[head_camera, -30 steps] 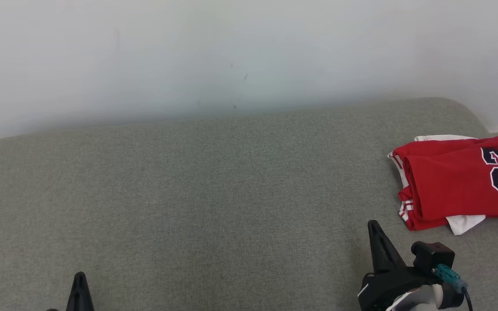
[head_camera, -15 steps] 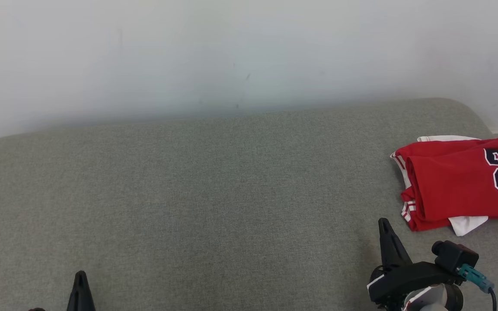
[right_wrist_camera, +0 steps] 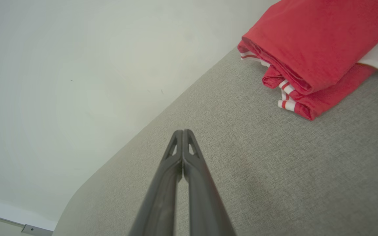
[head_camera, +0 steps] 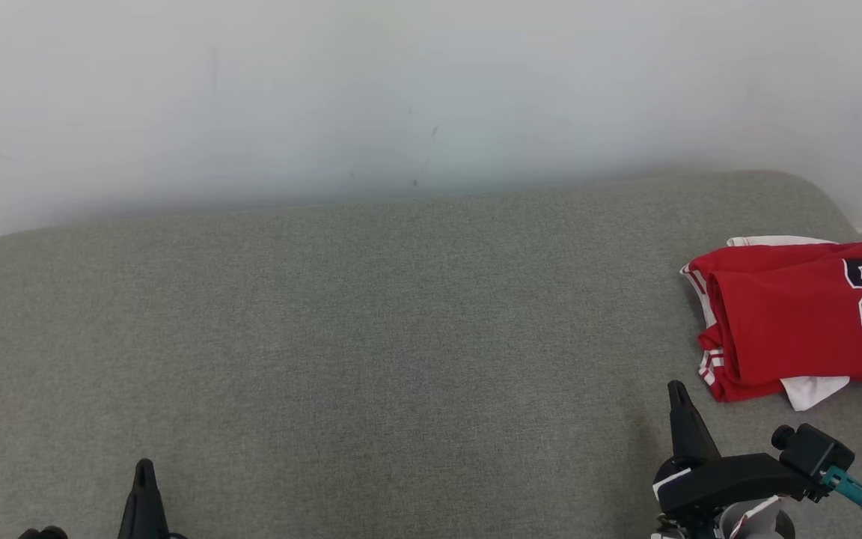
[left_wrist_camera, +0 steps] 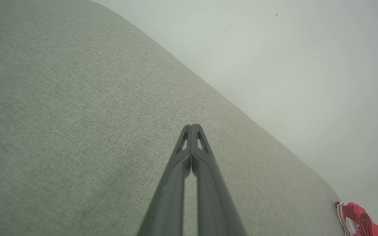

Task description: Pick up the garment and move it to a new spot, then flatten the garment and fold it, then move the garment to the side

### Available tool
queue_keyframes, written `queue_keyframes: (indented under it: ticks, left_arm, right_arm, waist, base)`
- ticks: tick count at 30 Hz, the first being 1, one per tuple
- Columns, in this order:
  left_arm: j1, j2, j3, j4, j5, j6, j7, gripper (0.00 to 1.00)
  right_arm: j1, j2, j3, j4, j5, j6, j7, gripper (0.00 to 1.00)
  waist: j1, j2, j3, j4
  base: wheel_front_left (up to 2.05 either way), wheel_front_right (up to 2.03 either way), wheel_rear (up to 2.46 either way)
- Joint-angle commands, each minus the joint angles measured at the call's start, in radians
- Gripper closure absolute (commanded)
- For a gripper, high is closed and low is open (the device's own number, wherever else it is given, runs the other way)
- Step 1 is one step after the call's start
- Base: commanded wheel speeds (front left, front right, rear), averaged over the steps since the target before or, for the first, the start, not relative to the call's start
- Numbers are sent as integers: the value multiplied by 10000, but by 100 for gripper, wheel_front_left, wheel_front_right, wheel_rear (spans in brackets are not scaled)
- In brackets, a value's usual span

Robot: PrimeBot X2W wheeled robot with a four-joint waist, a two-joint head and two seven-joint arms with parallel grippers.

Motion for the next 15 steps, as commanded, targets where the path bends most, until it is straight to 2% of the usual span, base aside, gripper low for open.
queue_keyframes:
  ticks: [1,15]
  left_arm:
    - [-260,43,25,-90,-354,-64,73,100]
    - [-462,49,61,-5,-2193,-267,547,100]
  right_arm:
    - [-101,0,-52,-212,394,-7,65,100]
    - [56,1,-228,-521,2248,-10,533,100]
  waist:
    - [0,0,2,8]
    - [0,0,21,79]
  base:
    - [0,0,0]
    - [0,0,0]
